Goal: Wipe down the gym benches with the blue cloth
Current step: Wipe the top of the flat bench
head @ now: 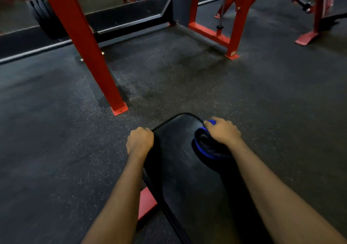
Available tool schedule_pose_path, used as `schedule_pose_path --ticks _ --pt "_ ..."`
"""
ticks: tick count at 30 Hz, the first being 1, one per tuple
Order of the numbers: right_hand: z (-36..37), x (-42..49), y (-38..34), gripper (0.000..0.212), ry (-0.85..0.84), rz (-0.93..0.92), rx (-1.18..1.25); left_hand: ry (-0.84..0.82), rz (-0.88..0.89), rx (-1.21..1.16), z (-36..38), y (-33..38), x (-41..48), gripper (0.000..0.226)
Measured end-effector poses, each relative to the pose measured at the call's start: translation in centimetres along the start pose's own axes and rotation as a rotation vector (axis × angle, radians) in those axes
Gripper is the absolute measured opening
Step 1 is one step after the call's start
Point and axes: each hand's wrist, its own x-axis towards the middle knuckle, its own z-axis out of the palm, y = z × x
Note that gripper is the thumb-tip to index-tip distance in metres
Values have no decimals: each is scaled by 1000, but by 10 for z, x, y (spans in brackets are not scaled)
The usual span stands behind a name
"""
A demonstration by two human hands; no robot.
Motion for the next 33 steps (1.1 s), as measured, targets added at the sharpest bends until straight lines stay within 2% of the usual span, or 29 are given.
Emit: schedule_pose_path --ticks 3,5,8,10,13,16,19,22,25,29,33 --pt "2 22 -3 33 -104 -101 149 1 268 -40 7 28 3 30" --pt "-4 9 12 33 -93 -161 127 -36 501 -27 17 59 2 27" --pt "-17 -33 48 33 -48 -103 35 -150 726 109 35 98 -5 30" --pt "-19 -50 69 31 -17 -12 15 -198 779 237 48 111 -5 35" --pt "-15 -40 57 36 15 90 -68 -193 788 387 60 116 -6 40" --pt "-8 -24 38 37 -1 17 -30 -185 765 396 62 117 -6 41" --pt "-15 -46 69 33 11 -19 24 -242 771 387 58 118 -5 41" --pt "-30 -95 118 29 18 168 13 -218 791 411 56 122 -8 39" --pt "-28 -101 116 36 85 316 -94 -264 908 435 63 133 -16 38" --pt "-17 -68 63 35 81 133 -105 -356 987 521 70 141 -30 40" --pt "-26 -97 95 29 121 127 -52 -312 1024 483 73 135 -43 40"
